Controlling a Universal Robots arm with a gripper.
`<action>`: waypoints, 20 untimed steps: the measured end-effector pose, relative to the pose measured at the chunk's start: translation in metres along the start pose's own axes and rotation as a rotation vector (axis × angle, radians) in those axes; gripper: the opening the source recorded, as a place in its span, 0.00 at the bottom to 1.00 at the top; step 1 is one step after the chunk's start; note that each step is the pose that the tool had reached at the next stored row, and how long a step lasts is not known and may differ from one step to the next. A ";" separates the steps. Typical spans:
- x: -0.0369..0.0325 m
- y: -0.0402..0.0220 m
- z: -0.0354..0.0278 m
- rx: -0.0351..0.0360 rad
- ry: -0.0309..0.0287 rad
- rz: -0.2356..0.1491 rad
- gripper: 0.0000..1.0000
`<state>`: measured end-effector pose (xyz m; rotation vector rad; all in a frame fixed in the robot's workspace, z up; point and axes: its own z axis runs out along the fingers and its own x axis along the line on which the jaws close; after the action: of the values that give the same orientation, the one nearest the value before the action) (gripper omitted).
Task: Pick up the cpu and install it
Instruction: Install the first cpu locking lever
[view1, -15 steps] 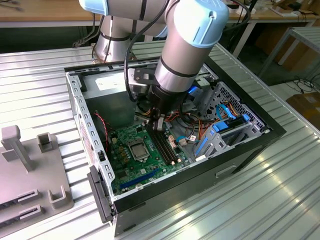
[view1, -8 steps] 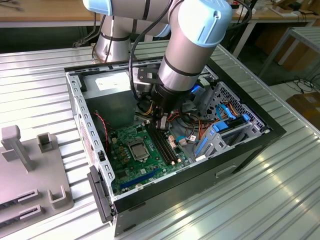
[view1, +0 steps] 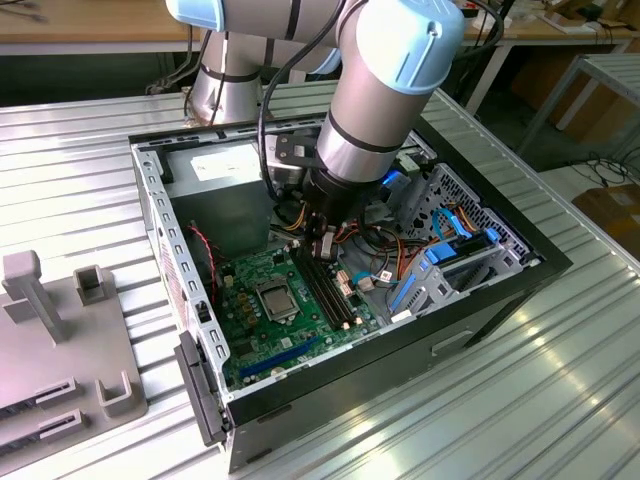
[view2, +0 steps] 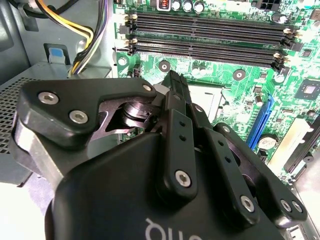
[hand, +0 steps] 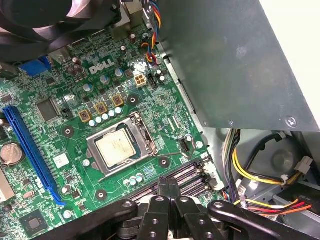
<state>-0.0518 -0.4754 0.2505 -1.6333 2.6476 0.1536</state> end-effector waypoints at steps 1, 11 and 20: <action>0.0000 0.0000 0.0000 0.0000 0.0000 0.000 0.11; -0.0114 0.0053 0.0053 -0.0028 -0.0059 0.000 0.11; -0.0288 0.0113 0.0108 -0.0031 -0.0064 0.000 0.11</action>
<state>-0.0492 -0.4437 0.2427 -1.6312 2.6439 0.1626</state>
